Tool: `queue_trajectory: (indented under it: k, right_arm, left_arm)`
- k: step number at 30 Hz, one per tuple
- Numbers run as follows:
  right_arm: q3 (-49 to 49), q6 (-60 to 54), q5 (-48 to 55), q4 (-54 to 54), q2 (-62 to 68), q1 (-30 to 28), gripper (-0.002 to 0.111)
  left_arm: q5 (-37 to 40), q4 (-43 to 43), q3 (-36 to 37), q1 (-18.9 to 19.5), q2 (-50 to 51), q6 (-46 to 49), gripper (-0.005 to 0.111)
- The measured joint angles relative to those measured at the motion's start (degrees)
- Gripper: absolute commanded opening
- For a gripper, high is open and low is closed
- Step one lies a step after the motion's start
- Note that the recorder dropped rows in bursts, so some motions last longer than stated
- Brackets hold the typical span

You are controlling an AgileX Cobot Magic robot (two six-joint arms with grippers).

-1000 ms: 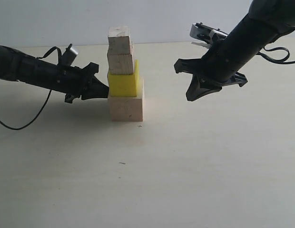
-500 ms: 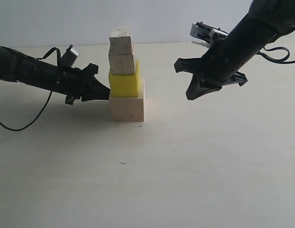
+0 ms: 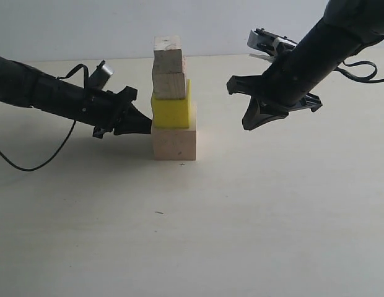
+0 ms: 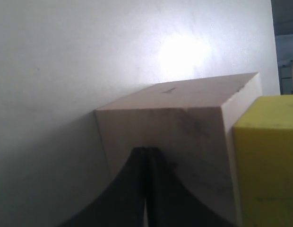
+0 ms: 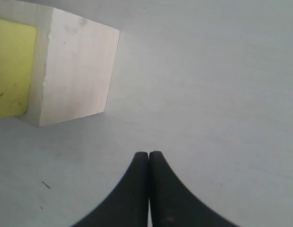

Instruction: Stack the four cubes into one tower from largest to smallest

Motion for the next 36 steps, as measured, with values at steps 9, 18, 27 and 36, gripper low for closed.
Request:
queue_trajectory:
  k: [9, 18, 27, 36]
  right_arm:
    - [0.0, 0.0, -0.6, 0.0, -0.3, 0.0, 0.0]
    - [0.0, 0.1, -0.6, 0.0, -0.5, 0.0, 0.0]
    - [0.0, 0.2, -0.6, 0.0, -0.5, 0.0, 0.0]
    - [0.0, 0.2, -0.6, 0.0, -0.5, 0.0, 0.0]
  left_arm:
    - [0.3, 0.6, 0.0, 0.0, 0.0, -0.2, 0.0]
    - [0.4, 1.9, 0.8, 0.0, -1.6, -1.5, 0.0]
    - [0.6, 2.3, 2.0, 0.0, -1.6, -1.5, 0.0]
    - [-0.4, 6.2, 2.1, 0.0, -4.2, -3.6, 0.0]
